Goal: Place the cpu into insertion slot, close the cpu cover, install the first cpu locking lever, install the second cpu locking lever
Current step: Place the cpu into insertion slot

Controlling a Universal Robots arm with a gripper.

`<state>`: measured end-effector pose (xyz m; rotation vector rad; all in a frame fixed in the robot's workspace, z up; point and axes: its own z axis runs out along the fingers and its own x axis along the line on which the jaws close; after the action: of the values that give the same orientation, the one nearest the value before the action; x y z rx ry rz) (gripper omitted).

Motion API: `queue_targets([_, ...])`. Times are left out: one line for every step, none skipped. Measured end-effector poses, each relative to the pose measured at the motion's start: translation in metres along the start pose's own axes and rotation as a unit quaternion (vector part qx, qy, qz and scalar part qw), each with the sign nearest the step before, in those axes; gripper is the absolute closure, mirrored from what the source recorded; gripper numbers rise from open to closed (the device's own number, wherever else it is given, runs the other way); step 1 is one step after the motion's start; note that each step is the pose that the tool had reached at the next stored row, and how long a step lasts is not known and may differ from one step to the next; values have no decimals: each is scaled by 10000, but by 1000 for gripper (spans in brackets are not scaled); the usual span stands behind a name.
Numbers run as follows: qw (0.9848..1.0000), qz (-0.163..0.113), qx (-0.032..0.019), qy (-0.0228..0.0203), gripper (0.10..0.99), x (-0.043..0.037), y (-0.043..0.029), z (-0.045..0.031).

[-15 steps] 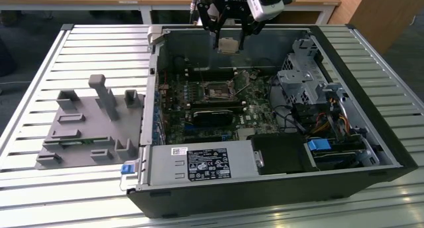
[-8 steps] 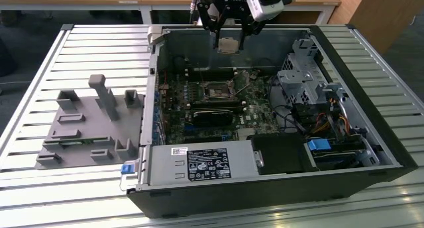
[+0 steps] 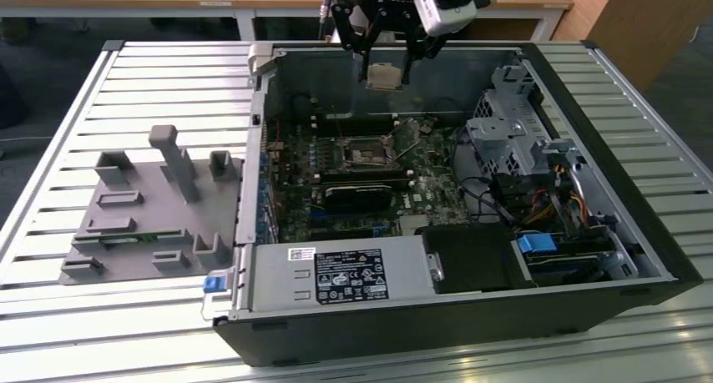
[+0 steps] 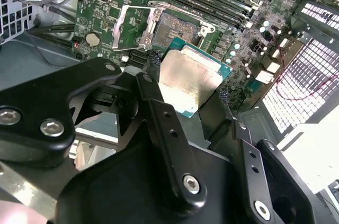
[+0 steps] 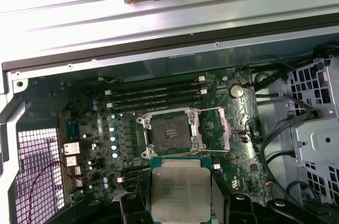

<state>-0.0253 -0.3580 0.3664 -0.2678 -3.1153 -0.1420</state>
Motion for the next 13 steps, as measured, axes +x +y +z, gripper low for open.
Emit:
queue_targets([10000,6,0,-1,545,0,0,0])
queue_targets([10000,12,0,-1,545,0,0,0])
queue_targets([10000,18,0,-2,545,0,0,0])
queue_targets([10000,23,-1,-2,545,0,0,0])
queue_targets([10000,28,-1,-3,545,0,0,0])
queue_targets([10000,33,-1,-3,545,0,0,0])
queue_targets([10000,38,-1,-3,545,0,0,0])
queue_targets([10000,43,-1,-4,545,0,0,0])
queue_targets([10000,49,-1,-4,545,0,0,0])
queue_targets([10000,54,-1,-5,545,0,0,0])
queue_targets([10000,59,-1,-5,545,0,0,0])
queue_targets([10000,64,-1,-6,545,0,0,0])
queue_targets([10000,69,-1,-6,545,0,0,0])
